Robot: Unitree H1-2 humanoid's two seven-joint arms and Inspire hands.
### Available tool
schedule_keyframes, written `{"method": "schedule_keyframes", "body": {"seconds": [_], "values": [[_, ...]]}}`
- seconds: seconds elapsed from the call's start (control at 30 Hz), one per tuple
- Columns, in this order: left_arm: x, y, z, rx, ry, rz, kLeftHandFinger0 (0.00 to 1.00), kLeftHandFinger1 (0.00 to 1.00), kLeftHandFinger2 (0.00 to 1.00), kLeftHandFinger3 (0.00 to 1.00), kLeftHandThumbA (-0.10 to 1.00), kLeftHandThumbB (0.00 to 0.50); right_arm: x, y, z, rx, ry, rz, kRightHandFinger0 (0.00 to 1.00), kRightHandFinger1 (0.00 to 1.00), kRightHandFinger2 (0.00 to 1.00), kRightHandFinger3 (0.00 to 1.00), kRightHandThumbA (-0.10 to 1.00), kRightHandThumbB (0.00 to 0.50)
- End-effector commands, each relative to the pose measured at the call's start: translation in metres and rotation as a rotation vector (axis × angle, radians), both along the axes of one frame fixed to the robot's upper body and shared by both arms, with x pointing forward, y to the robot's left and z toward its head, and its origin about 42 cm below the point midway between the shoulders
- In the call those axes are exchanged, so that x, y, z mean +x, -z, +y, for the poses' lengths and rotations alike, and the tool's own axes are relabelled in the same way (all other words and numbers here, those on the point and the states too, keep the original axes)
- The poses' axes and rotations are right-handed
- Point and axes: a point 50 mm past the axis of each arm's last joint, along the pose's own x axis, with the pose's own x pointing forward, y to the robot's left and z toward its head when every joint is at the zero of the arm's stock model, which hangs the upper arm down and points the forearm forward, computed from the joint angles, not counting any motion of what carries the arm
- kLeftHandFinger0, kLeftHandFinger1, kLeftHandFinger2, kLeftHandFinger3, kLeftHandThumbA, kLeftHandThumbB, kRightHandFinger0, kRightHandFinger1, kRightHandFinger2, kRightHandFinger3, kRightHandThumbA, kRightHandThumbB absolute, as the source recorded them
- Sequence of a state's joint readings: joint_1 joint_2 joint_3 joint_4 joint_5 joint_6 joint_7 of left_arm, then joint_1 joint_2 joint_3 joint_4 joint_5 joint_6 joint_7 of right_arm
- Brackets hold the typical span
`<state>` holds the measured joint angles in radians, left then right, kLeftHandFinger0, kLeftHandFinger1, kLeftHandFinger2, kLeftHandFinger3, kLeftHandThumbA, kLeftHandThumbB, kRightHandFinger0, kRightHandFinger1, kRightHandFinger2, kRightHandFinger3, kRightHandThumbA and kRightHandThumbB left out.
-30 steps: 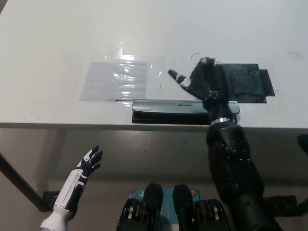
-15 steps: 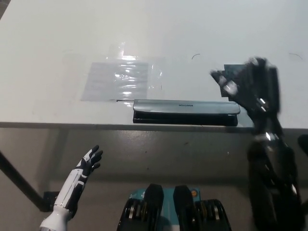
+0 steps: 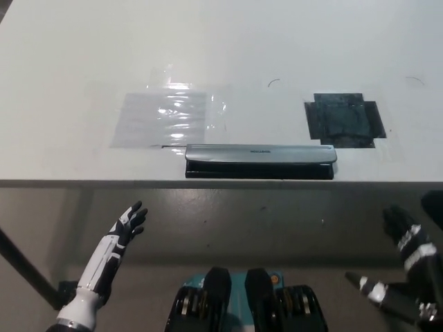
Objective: The paper pin puncher is placed at the center of the table and close to the robot and the robot uses its right fist to press on the paper pin puncher
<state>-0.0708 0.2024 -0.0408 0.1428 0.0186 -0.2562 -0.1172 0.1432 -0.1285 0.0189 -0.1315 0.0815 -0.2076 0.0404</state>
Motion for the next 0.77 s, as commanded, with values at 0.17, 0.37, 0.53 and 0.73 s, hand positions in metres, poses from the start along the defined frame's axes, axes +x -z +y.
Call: {"method": "schedule_keyframes", "body": {"seconds": [0.17,0.37,0.53,0.73], "values": [[0.002,-0.012,0.004,-0.011,0.014,-0.055,1.00,1.00,1.00,1.00,1.00,0.144,-0.005,0.027,0.004,-0.020,-0.004,-0.018,1.00,1.00,1.00,1.00,1.00,0.241],[0.002,-0.010,0.002,-0.004,0.027,-0.052,1.00,1.00,1.00,1.00,1.00,0.140,-0.004,0.034,0.003,-0.014,0.029,-0.017,1.00,1.00,1.00,1.00,1.00,0.197],[0.005,-0.007,-0.001,0.003,0.041,-0.045,1.00,1.00,1.00,1.00,1.00,0.153,-0.007,0.034,0.000,-0.001,0.045,0.006,1.00,1.00,1.00,1.00,1.00,0.210],[0.009,-0.004,-0.011,0.005,0.063,-0.046,1.00,1.00,1.00,1.00,1.00,0.149,-0.012,0.035,-0.009,-0.009,0.063,0.007,1.00,1.00,1.00,1.00,1.00,0.192]]}}
